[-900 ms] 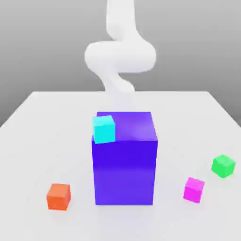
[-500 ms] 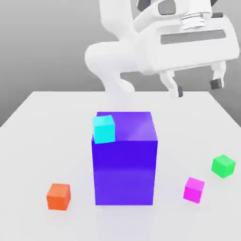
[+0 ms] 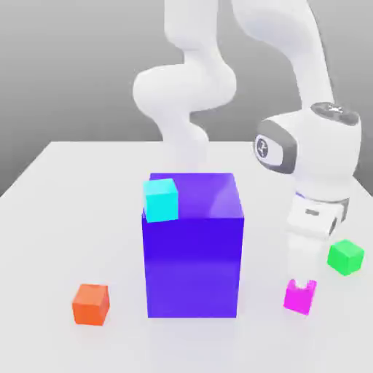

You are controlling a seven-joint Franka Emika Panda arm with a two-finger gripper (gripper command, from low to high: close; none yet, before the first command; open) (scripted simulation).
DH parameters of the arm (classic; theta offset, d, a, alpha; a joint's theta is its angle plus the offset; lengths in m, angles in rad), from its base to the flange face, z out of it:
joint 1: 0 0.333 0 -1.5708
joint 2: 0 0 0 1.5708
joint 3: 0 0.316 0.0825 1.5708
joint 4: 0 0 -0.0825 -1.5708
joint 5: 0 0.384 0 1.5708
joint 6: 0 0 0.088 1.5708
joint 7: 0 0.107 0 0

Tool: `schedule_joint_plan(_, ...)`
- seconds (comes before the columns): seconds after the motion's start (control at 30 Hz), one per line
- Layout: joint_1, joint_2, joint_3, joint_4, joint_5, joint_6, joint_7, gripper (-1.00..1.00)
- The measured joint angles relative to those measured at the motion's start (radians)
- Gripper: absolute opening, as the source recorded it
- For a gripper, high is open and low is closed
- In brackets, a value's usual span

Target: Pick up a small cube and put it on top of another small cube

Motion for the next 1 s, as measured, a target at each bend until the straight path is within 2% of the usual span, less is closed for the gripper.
schedule_joint_plan(0.07,0.008,0.073,-0.01,0.013,-0.009,0.058,0.007,0.0)
schedule_joint_plan(0.1,0.01,0.106,-0.011,0.018,-0.011,0.085,0.008,-1.0)
schedule_joint_plan(0.33,0.01,0.113,-0.012,0.02,-0.015,0.089,0.012,-1.0)
schedule_joint_plan(0.53,-0.004,-0.078,0.01,-0.017,0.02,-0.065,-0.017,-1.0)
schedule_joint_plan(1.0,0.089,-0.18,0.167,-0.006,0.047,-0.183,-0.676,-1.0)
